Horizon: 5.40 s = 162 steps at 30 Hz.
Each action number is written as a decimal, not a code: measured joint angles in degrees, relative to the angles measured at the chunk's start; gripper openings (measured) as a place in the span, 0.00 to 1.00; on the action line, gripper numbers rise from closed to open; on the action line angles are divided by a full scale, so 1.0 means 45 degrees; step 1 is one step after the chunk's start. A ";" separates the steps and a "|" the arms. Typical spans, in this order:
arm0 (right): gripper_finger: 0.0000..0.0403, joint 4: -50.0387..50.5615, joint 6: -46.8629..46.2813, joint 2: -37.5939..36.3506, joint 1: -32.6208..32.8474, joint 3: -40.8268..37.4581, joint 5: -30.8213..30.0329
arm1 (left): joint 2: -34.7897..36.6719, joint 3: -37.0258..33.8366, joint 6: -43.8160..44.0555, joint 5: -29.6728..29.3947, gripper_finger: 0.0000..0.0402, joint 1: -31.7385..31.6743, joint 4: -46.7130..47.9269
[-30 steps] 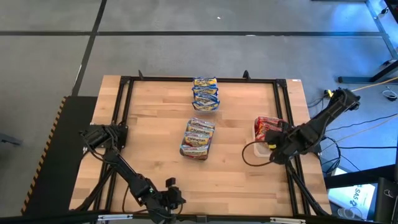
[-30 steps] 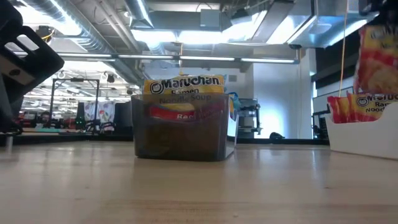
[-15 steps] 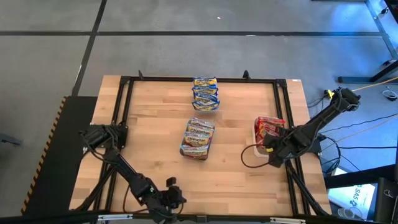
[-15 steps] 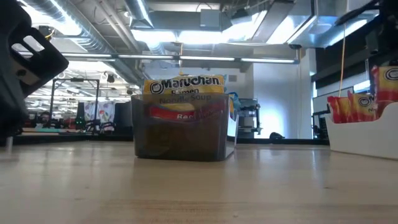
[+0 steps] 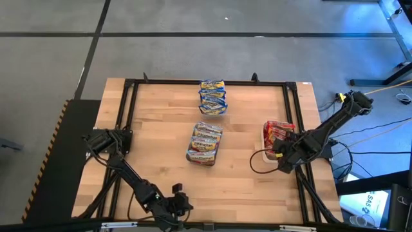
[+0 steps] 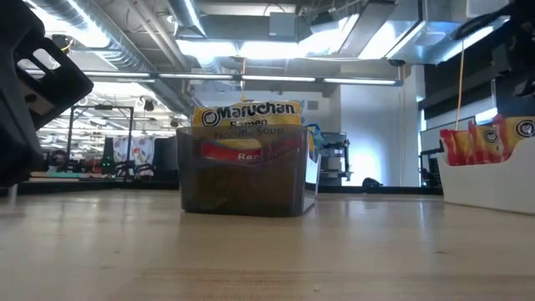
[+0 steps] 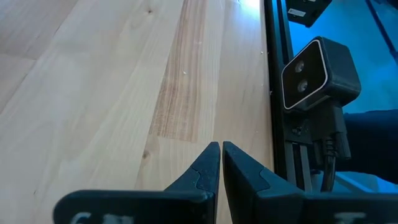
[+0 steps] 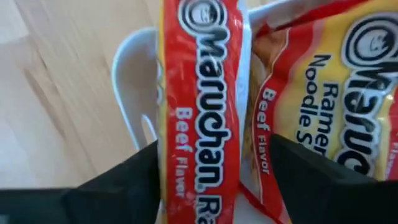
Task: Sort Maruchan noodles
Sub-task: Put the red noodle pack into the white bin, then return to Home Position
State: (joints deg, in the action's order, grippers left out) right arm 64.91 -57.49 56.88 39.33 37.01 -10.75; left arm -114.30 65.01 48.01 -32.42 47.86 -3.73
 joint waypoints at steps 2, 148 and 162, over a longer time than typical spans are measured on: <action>0.65 0.0052 -0.0137 0.0000 0.0000 0.0258 0.0054 | 0.0000 0.0000 0.0004 0.0005 0.03 0.0000 0.0000; 0.00 -1.5073 0.9514 -1.2560 -0.6747 -0.8114 0.0302 | 2.5301 -1.4338 -0.9437 0.5999 0.00 -1.1007 0.0515; 0.00 -1.5073 0.9514 -1.2560 -0.6747 -0.8114 0.0302 | 2.5296 -1.4338 -0.9433 0.5999 0.00 -1.1006 0.0515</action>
State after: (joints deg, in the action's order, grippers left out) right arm -2.92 -14.68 0.36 8.97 0.49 -9.39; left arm -0.47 0.49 5.56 -5.43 -1.67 -1.41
